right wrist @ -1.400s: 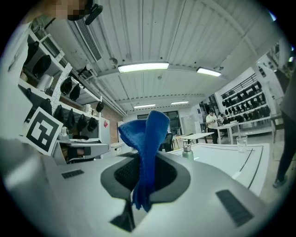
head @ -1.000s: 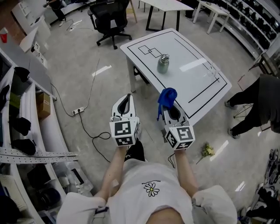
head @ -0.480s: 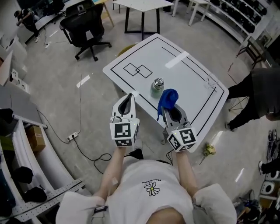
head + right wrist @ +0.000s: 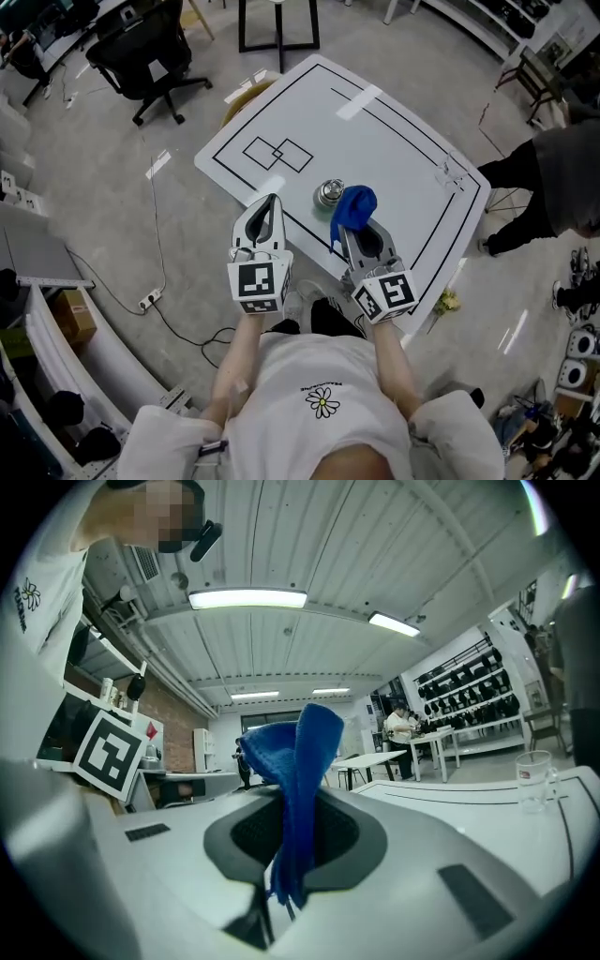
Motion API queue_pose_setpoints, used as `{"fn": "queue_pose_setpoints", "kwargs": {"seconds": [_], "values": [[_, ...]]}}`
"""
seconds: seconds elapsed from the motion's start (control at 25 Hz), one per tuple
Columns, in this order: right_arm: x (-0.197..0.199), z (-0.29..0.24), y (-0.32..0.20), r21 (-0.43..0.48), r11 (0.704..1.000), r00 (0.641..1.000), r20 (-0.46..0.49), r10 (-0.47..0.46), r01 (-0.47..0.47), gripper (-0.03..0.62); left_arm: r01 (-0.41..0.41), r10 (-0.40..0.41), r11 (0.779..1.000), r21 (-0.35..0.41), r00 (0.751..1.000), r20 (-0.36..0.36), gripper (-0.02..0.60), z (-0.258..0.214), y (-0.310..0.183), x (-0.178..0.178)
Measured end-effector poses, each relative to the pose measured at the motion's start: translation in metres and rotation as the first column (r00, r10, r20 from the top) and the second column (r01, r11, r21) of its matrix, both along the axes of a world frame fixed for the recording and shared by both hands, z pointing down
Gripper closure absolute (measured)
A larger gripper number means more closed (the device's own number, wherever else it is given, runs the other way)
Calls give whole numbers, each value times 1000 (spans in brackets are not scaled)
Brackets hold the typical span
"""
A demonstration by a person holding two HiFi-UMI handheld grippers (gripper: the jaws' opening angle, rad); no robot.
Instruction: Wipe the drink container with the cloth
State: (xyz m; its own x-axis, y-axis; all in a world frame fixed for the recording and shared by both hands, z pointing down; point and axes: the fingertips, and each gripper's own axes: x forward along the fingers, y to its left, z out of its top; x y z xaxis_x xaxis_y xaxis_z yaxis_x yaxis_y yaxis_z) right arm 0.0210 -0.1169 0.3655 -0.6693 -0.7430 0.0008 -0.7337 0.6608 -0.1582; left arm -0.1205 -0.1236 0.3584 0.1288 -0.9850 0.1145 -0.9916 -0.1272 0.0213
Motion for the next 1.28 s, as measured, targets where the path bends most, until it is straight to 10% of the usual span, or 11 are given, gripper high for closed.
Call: {"fn": "queue_pose_setpoints", "kwargs": {"seconds": [0.4, 0.56, 0.8, 1.28], "values": [[38, 24, -57, -7, 998, 997, -32, -69, 69, 551, -200, 200, 980, 20, 980, -15, 581, 15, -29, 22], [32, 66, -92, -77, 972, 973, -44, -225, 221, 551, -479, 474, 876, -56, 876, -90, 343, 50, -37, 52], [17, 111, -107, -211, 901, 925, 66, -374, 379, 551, -704, 694, 676, -216, 707, -134, 244, 104, -40, 92], [20, 114, -89, -243, 876, 908, 138, -395, 417, 551, -726, 736, 617, -303, 669, -102, 239, 135, -42, 105]]}}
